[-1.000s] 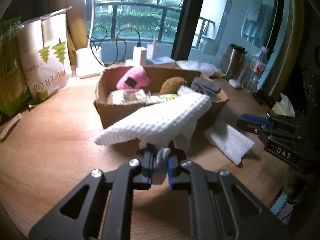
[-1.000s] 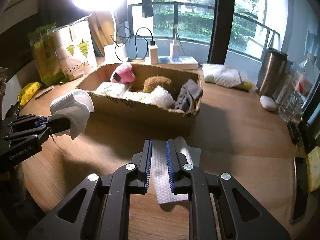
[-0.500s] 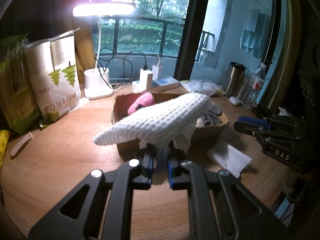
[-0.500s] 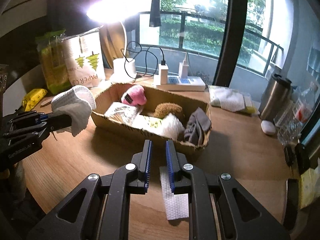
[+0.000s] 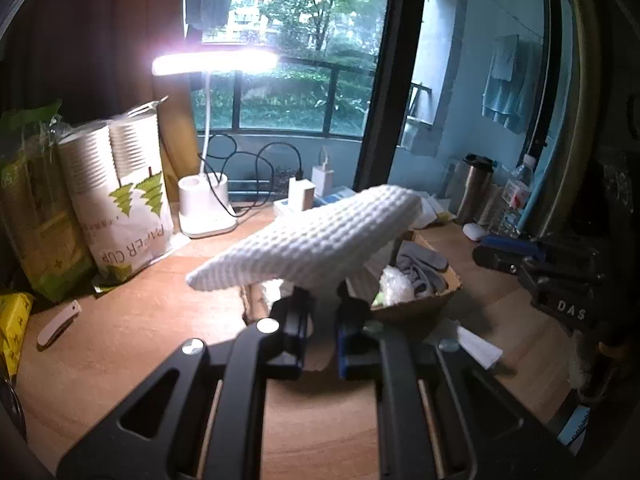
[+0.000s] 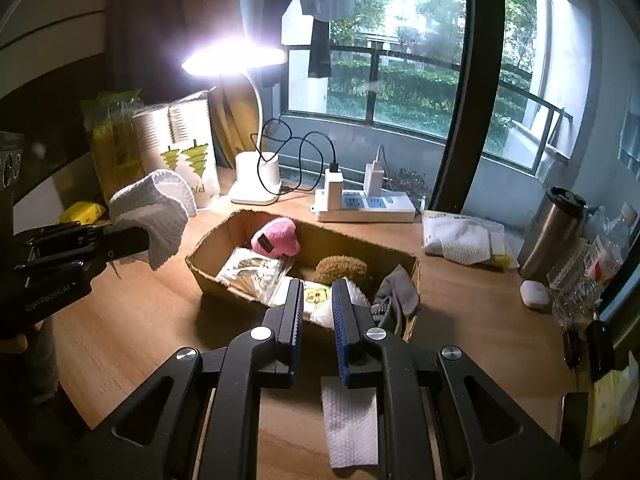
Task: Organize soft objects
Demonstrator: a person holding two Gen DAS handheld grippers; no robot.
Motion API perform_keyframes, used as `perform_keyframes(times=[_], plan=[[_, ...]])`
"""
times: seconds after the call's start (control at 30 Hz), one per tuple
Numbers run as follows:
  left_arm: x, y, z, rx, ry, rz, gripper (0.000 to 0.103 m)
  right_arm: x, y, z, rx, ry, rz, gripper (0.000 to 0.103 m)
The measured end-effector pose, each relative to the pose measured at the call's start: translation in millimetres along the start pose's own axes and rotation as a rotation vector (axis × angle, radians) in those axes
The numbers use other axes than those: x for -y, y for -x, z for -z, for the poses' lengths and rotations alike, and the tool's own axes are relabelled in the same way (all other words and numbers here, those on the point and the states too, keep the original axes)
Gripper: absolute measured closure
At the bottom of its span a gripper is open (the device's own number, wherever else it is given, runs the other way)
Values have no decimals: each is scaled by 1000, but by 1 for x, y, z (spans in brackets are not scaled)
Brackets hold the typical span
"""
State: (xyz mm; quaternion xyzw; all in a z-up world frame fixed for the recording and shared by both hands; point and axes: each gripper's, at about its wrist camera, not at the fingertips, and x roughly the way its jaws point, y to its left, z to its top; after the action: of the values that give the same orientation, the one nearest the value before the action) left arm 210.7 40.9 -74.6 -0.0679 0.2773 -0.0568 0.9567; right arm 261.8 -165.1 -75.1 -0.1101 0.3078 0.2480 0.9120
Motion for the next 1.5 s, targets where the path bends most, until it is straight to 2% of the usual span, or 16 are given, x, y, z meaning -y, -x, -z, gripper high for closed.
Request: perform_keyframes(times=[0.13,0.2,0.33,0.57,0.9,1.17,1.23,1.27,1.3,1.33,1.37,1.4,1.5], plan=[[0,-3,-4,4,-7,1,92,7,-3,4,-16,-13,5,87],[1,-7,-1,-4,-4,4,92,14,-11,16,-52,-38,16,86],[4,-18,11,-40,4,11,92,28,-27,44,-125,-105,28,68],[12,-34,37,-106,7,20,92,40,-54,85,-227,-153,32,54],[20,-44,62,-161,10,20,92,41,-77,115,-300,-164,26,48],[24,-42,58,-158,-1,21,92,32,-79,119,-277,-113,61,48],[25,-40,57,-153,-2,20,92,33,-79,119,-274,-112,55,48],[25,-39,57,-151,-2,19,92,32,-78,120,-271,-110,46,54],[25,-38,56,-148,-1,19,92,31,-77,119,-267,-104,40,62],[24,-37,56,-146,-1,19,92,29,-77,118,-266,-93,45,81],[24,-35,55,-143,0,19,92,27,-78,117,-268,-82,53,85],[24,-34,53,-140,-1,18,92,24,-78,116,-270,-71,53,88],[22,-28,48,-120,-1,14,92,22,-72,111,-251,-70,39,89]])
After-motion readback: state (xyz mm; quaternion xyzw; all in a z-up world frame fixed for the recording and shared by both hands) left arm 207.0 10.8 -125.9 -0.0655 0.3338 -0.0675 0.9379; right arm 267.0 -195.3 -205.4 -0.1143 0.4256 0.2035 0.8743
